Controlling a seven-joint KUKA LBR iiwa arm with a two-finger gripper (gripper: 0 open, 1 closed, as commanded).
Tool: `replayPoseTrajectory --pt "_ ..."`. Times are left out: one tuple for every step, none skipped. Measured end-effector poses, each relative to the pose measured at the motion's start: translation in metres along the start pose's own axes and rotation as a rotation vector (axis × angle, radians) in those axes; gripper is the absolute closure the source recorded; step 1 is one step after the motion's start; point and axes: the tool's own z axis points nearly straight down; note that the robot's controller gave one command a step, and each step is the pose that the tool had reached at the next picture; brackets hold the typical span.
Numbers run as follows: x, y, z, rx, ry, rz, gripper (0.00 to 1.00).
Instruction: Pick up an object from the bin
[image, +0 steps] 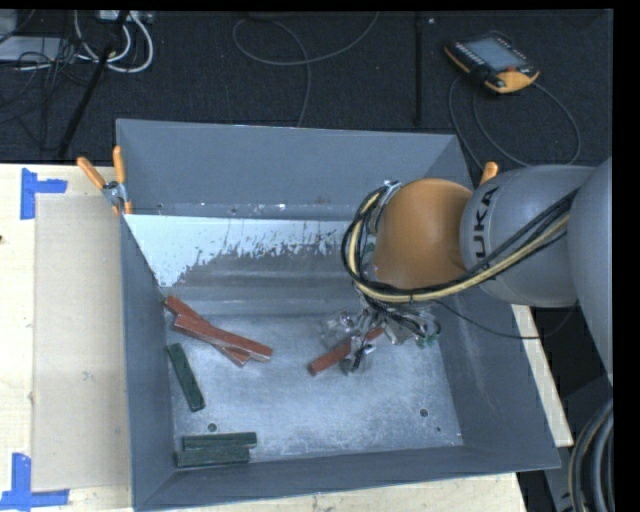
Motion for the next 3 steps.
replayPoseTrajectory --pt "0.0 0.0 0.0 0.0 0.0 0.0 1.0" --pt "0.008 0.028 -0.098 -0.001 -0.001 0.033 1.0" --pt "0.009 0.028 -0.098 -0.001 -0.001 0.034 1.0"
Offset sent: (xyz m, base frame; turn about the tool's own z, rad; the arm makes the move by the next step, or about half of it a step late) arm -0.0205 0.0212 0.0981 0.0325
